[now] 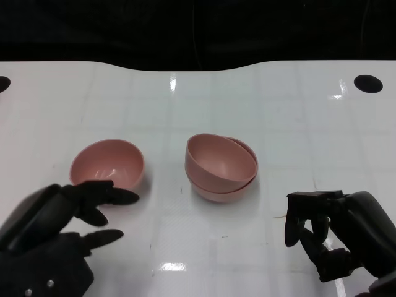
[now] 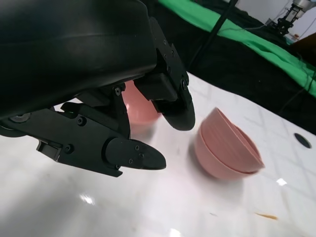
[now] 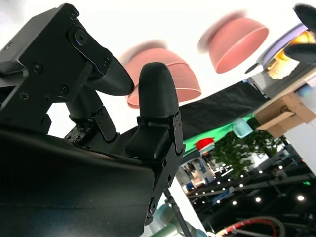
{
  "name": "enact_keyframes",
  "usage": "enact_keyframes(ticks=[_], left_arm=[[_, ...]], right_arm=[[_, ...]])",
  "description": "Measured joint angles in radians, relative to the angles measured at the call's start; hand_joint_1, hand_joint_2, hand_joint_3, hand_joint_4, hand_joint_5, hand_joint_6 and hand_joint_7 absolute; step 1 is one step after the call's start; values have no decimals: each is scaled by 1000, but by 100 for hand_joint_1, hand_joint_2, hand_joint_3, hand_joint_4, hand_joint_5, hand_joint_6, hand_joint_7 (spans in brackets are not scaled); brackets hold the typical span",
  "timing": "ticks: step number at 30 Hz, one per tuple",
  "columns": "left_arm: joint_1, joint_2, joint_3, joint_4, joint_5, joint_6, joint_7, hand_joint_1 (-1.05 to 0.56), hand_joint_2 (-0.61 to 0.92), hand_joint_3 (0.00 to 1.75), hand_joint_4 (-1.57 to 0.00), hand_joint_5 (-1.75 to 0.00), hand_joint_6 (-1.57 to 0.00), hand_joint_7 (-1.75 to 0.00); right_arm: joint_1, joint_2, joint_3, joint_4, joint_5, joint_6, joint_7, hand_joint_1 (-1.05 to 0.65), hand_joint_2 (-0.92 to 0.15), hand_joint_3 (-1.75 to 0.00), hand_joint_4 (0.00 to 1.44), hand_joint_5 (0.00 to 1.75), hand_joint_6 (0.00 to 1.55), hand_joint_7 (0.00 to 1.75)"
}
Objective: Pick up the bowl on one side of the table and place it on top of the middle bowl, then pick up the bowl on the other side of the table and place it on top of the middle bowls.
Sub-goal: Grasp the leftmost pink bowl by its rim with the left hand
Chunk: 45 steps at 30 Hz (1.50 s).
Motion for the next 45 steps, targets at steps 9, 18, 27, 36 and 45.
enact_keyframes(ticks=[9,18,27,36,45], left_arm=[[-107,63,-20,57,177,-72,46,-45,92,3,-54,-49,-65,-1],[-191,89,-91,87,352,-29,27,-53,92,1,-50,-20,-49,0],[-301,86,-214,179,524,65,8,-60,90,0,-50,-13,-48,0],[-389,73,-324,314,628,98,12,-64,89,0,-60,-11,-54,-1],[-459,56,-420,471,694,116,36,-61,92,2,-66,-9,-55,-1]], right_arm=[[-10,7,1,3,-7,34,19,-9,-14,-163,97,175,79,166],[-9,9,1,-6,-6,49,31,-10,-15,-162,96,175,80,163],[-9,9,0,-8,-7,53,37,-11,-15,-161,97,175,81,162],[-6,9,2,-20,-13,60,40,-11,-15,-161,97,175,81,160],[-3,10,4,-26,-15,66,43,-10,-15,-162,97,175,82,159]])
